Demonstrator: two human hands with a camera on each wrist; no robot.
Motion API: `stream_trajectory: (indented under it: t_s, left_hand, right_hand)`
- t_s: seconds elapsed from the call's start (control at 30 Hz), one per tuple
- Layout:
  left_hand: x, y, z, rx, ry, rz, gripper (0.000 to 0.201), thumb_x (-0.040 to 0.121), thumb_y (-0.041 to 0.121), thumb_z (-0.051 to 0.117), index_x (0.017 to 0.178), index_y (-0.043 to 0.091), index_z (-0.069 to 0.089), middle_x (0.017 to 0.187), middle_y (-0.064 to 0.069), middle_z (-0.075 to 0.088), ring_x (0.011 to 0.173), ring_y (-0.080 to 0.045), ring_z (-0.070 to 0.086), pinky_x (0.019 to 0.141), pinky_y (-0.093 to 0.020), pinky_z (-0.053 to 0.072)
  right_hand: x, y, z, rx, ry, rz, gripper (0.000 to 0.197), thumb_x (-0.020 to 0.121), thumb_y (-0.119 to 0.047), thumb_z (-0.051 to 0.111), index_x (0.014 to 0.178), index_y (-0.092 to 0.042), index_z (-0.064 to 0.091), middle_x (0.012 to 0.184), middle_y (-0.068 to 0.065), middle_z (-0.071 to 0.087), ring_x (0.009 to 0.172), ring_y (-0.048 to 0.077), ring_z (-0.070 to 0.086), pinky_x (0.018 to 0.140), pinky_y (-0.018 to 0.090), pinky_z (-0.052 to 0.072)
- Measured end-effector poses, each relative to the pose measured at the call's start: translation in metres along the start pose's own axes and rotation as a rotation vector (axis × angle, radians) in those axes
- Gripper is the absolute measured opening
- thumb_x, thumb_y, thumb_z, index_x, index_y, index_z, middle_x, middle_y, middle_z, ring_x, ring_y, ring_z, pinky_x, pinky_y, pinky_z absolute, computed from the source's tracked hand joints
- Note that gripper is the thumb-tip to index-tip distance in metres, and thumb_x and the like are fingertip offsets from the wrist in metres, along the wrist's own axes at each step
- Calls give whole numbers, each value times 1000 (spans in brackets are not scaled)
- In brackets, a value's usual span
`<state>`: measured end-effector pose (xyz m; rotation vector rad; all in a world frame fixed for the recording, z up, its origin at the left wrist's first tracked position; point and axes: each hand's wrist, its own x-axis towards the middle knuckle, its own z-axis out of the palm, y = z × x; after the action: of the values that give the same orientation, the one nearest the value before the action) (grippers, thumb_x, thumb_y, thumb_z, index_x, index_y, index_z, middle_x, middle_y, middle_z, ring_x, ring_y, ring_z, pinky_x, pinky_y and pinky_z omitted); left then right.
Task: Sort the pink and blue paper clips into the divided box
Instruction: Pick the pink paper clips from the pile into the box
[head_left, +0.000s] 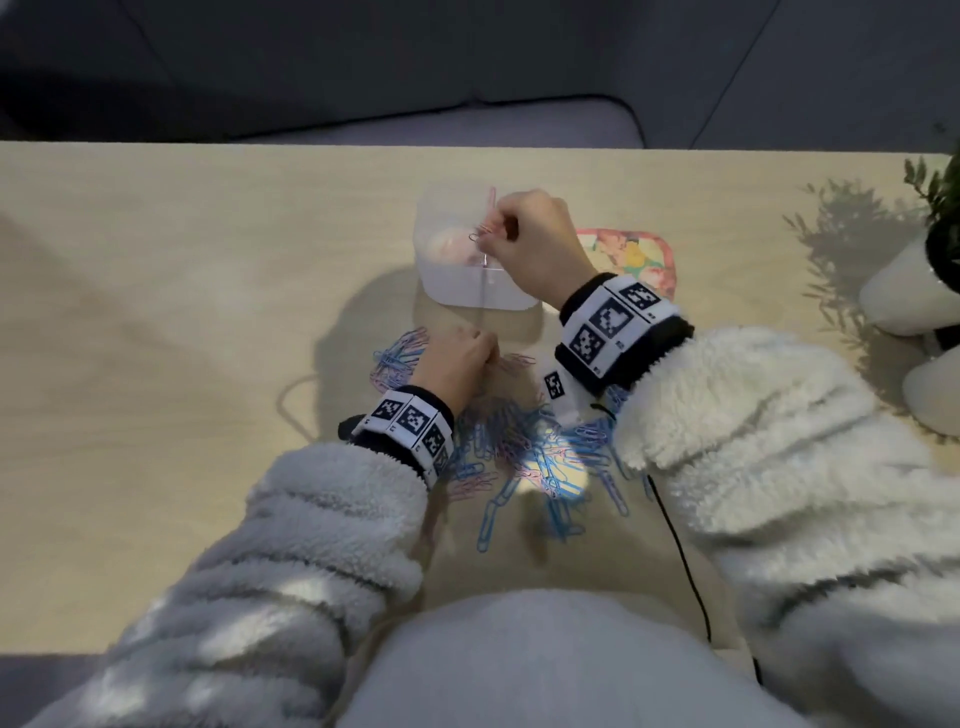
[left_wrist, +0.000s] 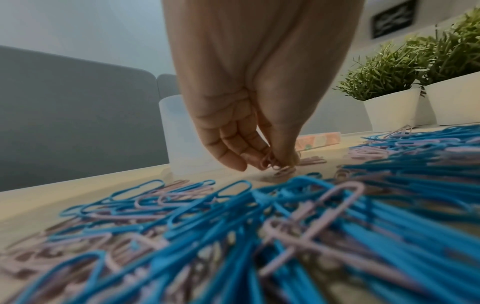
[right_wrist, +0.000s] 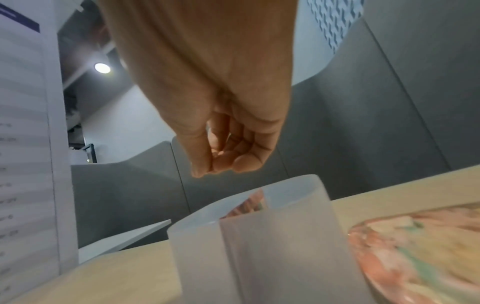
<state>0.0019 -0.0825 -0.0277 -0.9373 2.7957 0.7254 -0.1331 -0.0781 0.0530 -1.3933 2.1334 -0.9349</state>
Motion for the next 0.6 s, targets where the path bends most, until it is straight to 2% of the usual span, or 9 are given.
stream_trajectory:
  t_s: [0.07, 0.1, 0.2, 0.33, 0.4, 0.43, 0.5, 0.53, 0.6]
  left_hand:
    - [-4, -1, -2, -43, 36, 6, 15, 80, 1, 54, 94, 4, 58, 99, -18, 61, 93, -33, 56, 76, -42, 44]
    - [-6, -2, -5, -70, 72, 12, 12, 82, 2, 54, 93, 4, 57, 98, -17, 61, 90, -32, 57, 73, -41, 44]
    - [-13, -4, -20, -131, 230, 23, 8, 87, 7, 55, 90, 0, 57, 94, -18, 62, 82, -31, 58, 64, -35, 39]
    - [-8, -10, -48, -163, 464, 22, 12, 88, 13, 56, 92, 2, 61, 89, -16, 63, 79, -30, 58, 68, -38, 45]
    - [4, -10, -65, -155, 534, 11, 14, 88, 14, 56, 94, 4, 63, 91, -15, 64, 80, -28, 58, 70, -32, 42]
    - [12, -9, -74, -126, 533, -2, 15, 88, 13, 55, 95, 4, 64, 92, -15, 65, 81, -28, 58, 70, -29, 40]
    - [33, -11, -86, -35, 449, -48, 15, 88, 9, 51, 89, 7, 66, 86, -14, 61, 79, -27, 54, 74, -31, 42]
    - [41, -12, -89, 23, 378, -78, 16, 88, 5, 49, 81, 10, 62, 81, -10, 55, 76, -24, 47, 75, -34, 44]
    - [47, -10, -92, 101, 273, -113, 23, 88, 1, 43, 76, 19, 48, 79, -8, 50, 77, -21, 42, 79, -39, 46]
  right_hand:
    - [20, 1, 11, -59, -48, 43, 5, 79, -5, 58, 80, -4, 63, 87, 10, 61, 82, 23, 55, 74, 27, 44]
    - [27, 3, 16, -92, -80, 53, 12, 78, -2, 54, 84, -6, 64, 90, 11, 61, 86, 27, 58, 79, 32, 49]
    - [34, 8, 23, -149, -150, 39, 21, 79, -3, 51, 96, -7, 64, 101, 12, 61, 96, 31, 59, 89, 39, 51]
    - [28, 9, 12, -82, -70, 25, 20, 85, -5, 55, 100, -6, 67, 107, 13, 66, 94, 23, 61, 87, 29, 51]
    - [18, 8, 1, 20, -2, 35, 22, 86, -3, 51, 99, -3, 69, 102, 12, 69, 89, 19, 62, 87, 25, 50]
    - [12, 10, -5, 79, 24, 45, 23, 86, -1, 51, 99, -2, 70, 97, 11, 69, 82, 16, 62, 84, 22, 51]
    - [-3, 17, -14, 186, 61, 73, 23, 85, 2, 49, 95, -1, 70, 88, 9, 67, 65, 6, 61, 65, 10, 49]
    - [-10, 22, -18, 220, 70, 90, 23, 85, 3, 47, 92, -1, 69, 85, 9, 66, 58, 0, 59, 56, 6, 46]
    - [-29, 34, -26, 256, 63, 129, 23, 85, 6, 45, 90, 2, 67, 81, 13, 67, 49, -6, 56, 51, 6, 44]
